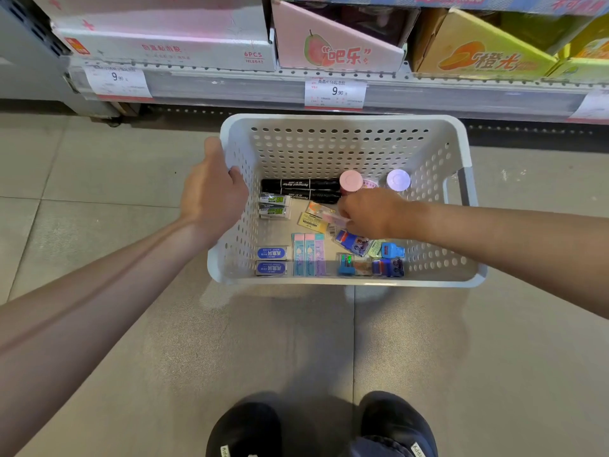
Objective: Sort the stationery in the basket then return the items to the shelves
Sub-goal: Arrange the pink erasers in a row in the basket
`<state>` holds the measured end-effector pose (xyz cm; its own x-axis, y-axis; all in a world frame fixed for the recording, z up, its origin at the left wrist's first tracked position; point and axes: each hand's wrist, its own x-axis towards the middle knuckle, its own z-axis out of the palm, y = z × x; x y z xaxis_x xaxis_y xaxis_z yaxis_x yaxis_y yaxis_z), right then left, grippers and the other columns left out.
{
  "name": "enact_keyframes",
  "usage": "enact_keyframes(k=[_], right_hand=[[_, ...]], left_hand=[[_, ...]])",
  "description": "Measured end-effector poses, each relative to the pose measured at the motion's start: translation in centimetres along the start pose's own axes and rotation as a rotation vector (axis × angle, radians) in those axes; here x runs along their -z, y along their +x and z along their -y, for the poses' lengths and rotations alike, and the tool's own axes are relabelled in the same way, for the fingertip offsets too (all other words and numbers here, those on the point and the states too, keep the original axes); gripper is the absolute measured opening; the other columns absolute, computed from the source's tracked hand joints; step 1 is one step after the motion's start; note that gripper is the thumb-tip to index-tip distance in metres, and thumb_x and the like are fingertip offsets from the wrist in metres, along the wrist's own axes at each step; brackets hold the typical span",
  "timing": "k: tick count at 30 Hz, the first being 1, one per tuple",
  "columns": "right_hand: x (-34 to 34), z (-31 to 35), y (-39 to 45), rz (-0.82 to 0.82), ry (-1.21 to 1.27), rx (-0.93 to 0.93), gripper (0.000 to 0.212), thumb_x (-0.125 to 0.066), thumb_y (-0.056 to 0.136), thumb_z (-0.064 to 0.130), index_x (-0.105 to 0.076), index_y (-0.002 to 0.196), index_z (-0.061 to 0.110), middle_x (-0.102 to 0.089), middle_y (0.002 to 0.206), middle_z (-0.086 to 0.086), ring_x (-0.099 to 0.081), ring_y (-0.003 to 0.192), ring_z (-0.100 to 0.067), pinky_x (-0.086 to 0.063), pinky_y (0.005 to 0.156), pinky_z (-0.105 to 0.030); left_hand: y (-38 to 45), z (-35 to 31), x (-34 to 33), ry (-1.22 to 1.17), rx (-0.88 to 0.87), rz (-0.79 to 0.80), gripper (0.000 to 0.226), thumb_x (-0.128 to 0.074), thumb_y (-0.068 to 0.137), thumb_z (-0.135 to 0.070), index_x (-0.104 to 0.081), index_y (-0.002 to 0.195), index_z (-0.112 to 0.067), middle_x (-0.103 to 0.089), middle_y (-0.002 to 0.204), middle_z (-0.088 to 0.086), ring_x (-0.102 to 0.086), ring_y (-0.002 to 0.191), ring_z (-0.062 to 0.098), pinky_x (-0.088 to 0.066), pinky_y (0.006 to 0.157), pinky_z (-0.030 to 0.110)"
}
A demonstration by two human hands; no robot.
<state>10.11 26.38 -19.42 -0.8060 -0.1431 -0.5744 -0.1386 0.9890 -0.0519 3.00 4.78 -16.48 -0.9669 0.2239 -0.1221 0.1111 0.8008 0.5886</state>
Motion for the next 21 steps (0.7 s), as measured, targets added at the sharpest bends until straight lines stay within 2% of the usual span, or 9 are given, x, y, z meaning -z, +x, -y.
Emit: enact_keyframes(k=[2,4,7,9,11,14,18,21], right_hand=[[0.2,0.2,0.9,0.052,0.179,0.028,0.026,-0.045,0.095,0.017,-0.059,0.116,0.009,-0.063,0.112,-0.01,-0.057,0.093,-0.026,-0.043,0.064,-0.027],[-0.1,0.5,1.7,0.114,0.283,0.071,0.027,-0.047,0.095,0.013,-0.062,0.117,0.007,-0.064,0.115,-0.012,-0.06,0.102,-0.026,-0.045,0.078,-0.029],[-0.7,1.2,2.4,0.19,0.368,0.081,0.026,-0.05,0.095,0.011,-0.063,0.117,0.004,-0.064,0.117,-0.012,-0.059,0.1,-0.024,-0.038,0.075,-0.022],[-1.2,1.5,2.7,0.186,0.382,0.085,0.025,-0.055,0.093,0.011,-0.064,0.115,0.006,-0.062,0.12,-0.01,-0.057,0.105,-0.021,-0.036,0.077,-0.021],[-1.8,1.9,3.1,0.117,0.386,0.072,0.026,-0.059,0.09,0.013,-0.062,0.115,0.007,-0.059,0.123,-0.009,-0.054,0.113,-0.022,-0.038,0.082,-0.023],[-2.4,2.5,3.4,0.011,0.383,0.019,0.027,-0.061,0.089,0.013,-0.06,0.115,0.007,-0.058,0.123,-0.011,-0.054,0.113,-0.024,-0.043,0.085,-0.028],[-3.0,3.2,3.3,-0.069,0.364,0.026,0.028,-0.055,0.089,0.009,-0.06,0.116,0.007,-0.055,0.122,-0.013,-0.054,0.111,-0.027,-0.041,0.083,-0.027],[-3.3,3.4,3.2,-0.102,0.317,0.04,0.026,-0.055,0.088,0.007,-0.059,0.113,0.006,-0.055,0.118,-0.014,-0.056,0.107,-0.028,-0.038,0.075,-0.025]], left_hand=[[0.0,0.0,0.0,-0.006,0.003,0.004,0.02,-0.037,0.099,-0.01,-0.034,0.116,0.001,-0.04,0.06,0.004,-0.041,0.049,0.02,-0.036,0.048,0.035],[0.0,0.0,0.1,-0.002,0.001,0.005,0.02,-0.037,0.099,-0.01,-0.034,0.116,0.001,-0.04,0.06,0.004,-0.041,0.049,0.021,-0.037,0.048,0.035],[0.0,0.0,0.0,-0.002,0.004,0.003,0.02,-0.037,0.099,-0.01,-0.034,0.115,0.0,-0.041,0.061,0.005,-0.043,0.05,0.024,-0.04,0.049,0.038],[0.0,0.0,0.0,0.003,0.01,0.003,0.019,-0.037,0.099,-0.01,-0.034,0.115,0.0,-0.04,0.06,0.005,-0.042,0.05,0.022,-0.036,0.047,0.036],[0.1,0.0,0.0,0.004,0.01,0.001,0.019,-0.037,0.098,-0.009,-0.034,0.115,-0.001,-0.04,0.06,0.004,-0.041,0.05,0.021,-0.034,0.047,0.034],[0.1,0.0,0.0,-0.003,0.009,0.001,0.022,-0.037,0.098,-0.01,-0.034,0.118,-0.001,-0.043,0.064,0.005,-0.046,0.052,0.023,-0.04,0.048,0.037],[0.1,0.1,0.0,-0.012,0.004,-0.001,0.022,-0.037,0.098,-0.009,-0.034,0.118,0.0,-0.042,0.063,0.004,-0.045,0.051,0.022,-0.039,0.048,0.036],[0.1,0.1,0.0,-0.009,-0.003,-0.006,0.022,-0.038,0.099,-0.009,-0.034,0.118,0.002,-0.038,0.061,0.002,-0.041,0.049,0.019,-0.033,0.045,0.031]])
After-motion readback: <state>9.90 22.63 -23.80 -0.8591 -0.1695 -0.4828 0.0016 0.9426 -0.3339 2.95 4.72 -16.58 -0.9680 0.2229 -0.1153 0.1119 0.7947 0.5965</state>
